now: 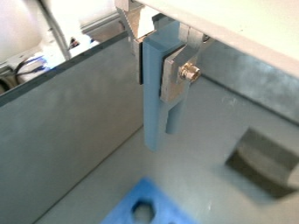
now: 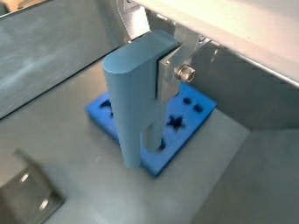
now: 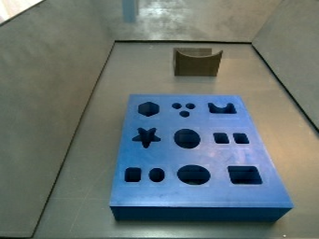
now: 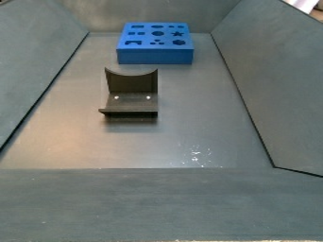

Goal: Pick up the square-circle object. Move up. Place the square-circle object on the fixture. Regrasp the square-circle object. Rotate the square-circle object. Move to above the board. Insert the square-circle object.
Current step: Move to above the board, then insert the square-circle object.

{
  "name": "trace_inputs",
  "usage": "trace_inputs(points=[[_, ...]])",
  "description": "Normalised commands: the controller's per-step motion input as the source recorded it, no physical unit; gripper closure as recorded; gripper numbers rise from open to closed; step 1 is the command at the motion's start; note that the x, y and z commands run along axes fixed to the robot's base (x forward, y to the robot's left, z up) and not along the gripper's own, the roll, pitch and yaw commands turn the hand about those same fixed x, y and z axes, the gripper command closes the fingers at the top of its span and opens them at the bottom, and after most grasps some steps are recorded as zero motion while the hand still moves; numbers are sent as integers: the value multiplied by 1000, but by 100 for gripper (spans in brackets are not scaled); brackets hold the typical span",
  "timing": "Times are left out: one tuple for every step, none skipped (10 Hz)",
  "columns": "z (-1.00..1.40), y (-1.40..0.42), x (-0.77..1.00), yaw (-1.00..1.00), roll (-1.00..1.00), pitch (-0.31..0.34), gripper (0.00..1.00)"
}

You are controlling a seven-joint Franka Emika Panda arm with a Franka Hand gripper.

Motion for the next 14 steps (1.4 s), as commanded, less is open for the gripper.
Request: trace_inputs(points=[[0,-885,494,12,52,114,100],[1,-502,329,13,82,116,100],[20,-298,213,12,82,114,100],[22,-168,133,7,84,100,100],[0,23,0,3,0,0,100],[-240,-46,-37,-17,4,0,100],[-400,-380,0,-829,0,0,100],[-411,-280,0,-906,0,-46,100],[-417,-269,0,-911,0,-56,100],[-423,-271,0,-909,0,-59,100],[-423,-271,0,-911,0,-61,100],[-417,-271,0,-911,0,-64,100],[-420,-274,0,-906,0,-66,100],[-429,-280,0,-889,0,-93,100]])
